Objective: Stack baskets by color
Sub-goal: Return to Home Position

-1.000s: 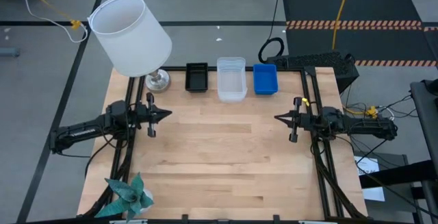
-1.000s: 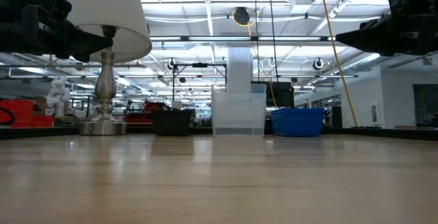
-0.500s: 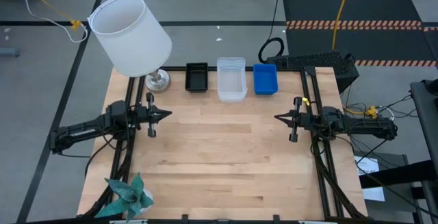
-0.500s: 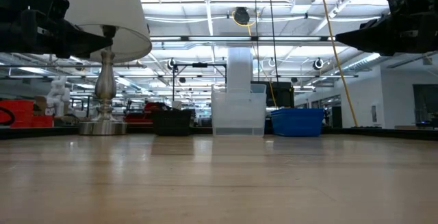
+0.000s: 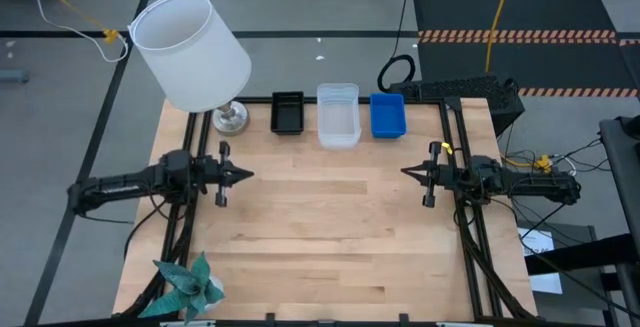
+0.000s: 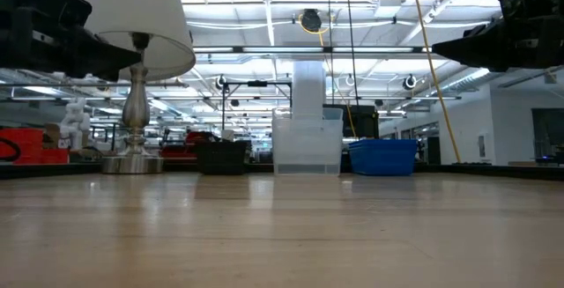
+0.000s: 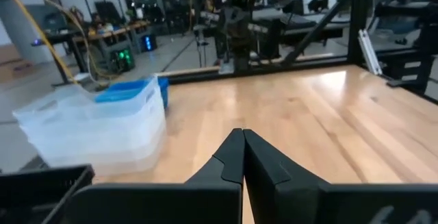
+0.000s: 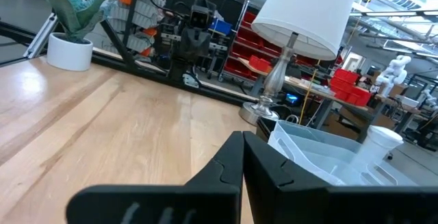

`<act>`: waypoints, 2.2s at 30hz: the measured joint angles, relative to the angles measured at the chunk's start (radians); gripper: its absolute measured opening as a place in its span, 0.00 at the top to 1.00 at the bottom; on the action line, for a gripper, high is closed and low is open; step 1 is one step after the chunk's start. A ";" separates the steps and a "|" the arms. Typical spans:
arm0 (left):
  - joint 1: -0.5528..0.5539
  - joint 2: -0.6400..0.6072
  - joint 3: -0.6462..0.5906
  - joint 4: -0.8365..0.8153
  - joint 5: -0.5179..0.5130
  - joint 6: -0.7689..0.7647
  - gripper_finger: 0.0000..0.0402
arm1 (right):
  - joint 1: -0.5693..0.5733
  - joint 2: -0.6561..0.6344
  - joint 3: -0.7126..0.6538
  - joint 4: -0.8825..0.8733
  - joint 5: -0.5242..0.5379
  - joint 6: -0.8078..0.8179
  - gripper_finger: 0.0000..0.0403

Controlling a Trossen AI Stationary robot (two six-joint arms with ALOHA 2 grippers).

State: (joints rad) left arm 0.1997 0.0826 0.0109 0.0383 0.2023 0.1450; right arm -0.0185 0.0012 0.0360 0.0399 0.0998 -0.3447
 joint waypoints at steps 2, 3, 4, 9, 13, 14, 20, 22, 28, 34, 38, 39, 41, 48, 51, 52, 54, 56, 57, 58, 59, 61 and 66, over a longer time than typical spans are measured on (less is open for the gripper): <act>-0.021 0.017 0.000 -0.004 -0.023 -0.009 1.00 | 0.000 0.000 0.000 0.000 0.000 0.000 1.00; -0.031 0.023 0.000 -0.004 -0.029 -0.013 1.00 | 0.000 0.000 0.000 0.000 0.000 0.000 1.00; -0.041 0.025 0.000 -0.004 -0.037 -0.017 1.00 | 0.000 0.000 0.000 0.000 0.000 0.000 1.00; -0.106 0.017 -0.001 0.062 -0.043 -0.022 1.00 | 0.000 0.000 0.000 0.000 0.001 0.000 1.00; -0.168 0.004 -0.001 0.044 -0.072 -0.017 1.00 | 0.000 0.000 0.000 0.000 0.001 0.000 1.00; -0.183 -0.001 -0.001 0.034 -0.091 -0.012 1.00 | 0.000 0.000 0.000 0.000 0.001 0.000 1.00; -0.244 -0.052 -0.001 0.015 -0.194 0.035 1.00 | 0.000 0.000 0.000 0.000 0.002 0.000 1.00; -0.252 -0.071 -0.001 0.002 -0.227 0.054 1.00 | 0.000 0.000 0.000 0.000 0.002 0.000 1.00; -0.253 -0.080 -0.001 -0.003 -0.240 0.098 1.00 | 0.000 0.000 0.000 0.000 0.002 0.000 1.00; -0.239 -0.080 -0.001 0.007 -0.240 0.108 1.00 | 0.000 0.000 0.000 0.000 0.002 0.000 1.00; -0.231 -0.080 -0.001 -0.014 -0.225 0.108 1.00 | 0.000 0.000 0.000 0.001 0.002 0.000 1.00; -0.231 -0.080 -0.001 -0.015 -0.225 0.108 0.99 | 0.000 0.000 0.000 0.001 0.002 0.000 1.00; -0.231 -0.080 -0.001 -0.016 -0.225 0.108 0.99 | 0.000 0.000 0.000 0.000 0.002 0.000 1.00; -0.231 -0.080 -0.001 -0.016 -0.237 0.104 0.99 | 0.000 0.000 0.000 0.000 0.002 0.000 1.00; -0.231 -0.080 0.000 -0.017 -0.238 0.109 0.99 | 0.000 0.000 0.000 0.000 0.002 0.000 1.00; -0.231 -0.080 0.000 -0.017 -0.238 0.109 0.99 | 0.000 0.000 0.000 0.000 0.002 0.000 1.00; -0.231 -0.080 0.000 -0.017 -0.238 0.109 0.99 | 0.000 0.000 0.000 0.000 0.002 0.000 1.00; -0.231 -0.080 0.000 -0.018 -0.238 0.109 0.99 | 0.000 0.000 0.000 0.000 0.002 0.000 1.00; -0.231 -0.080 0.000 -0.018 -0.239 0.111 0.99 | 0.000 0.000 0.000 0.000 0.002 0.000 1.00; -0.231 -0.080 0.000 -0.018 -0.239 0.112 0.99 | 0.000 0.000 0.000 0.001 0.002 0.000 1.00; -0.231 -0.080 0.000 -0.018 -0.240 0.111 0.99 | 0.000 0.000 0.000 0.001 0.002 0.000 1.00; -0.231 -0.080 0.000 -0.018 -0.240 0.109 0.99 | 0.000 0.000 0.000 0.000 0.002 0.000 1.00; -0.231 -0.080 0.000 -0.018 -0.241 0.109 0.96 | 0.000 0.000 0.000 0.001 0.002 0.000 1.00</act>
State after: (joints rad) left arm -0.0311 0.0025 0.0105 0.0200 -0.0383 0.2539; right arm -0.0183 0.0013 0.0360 0.0405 0.1020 -0.3448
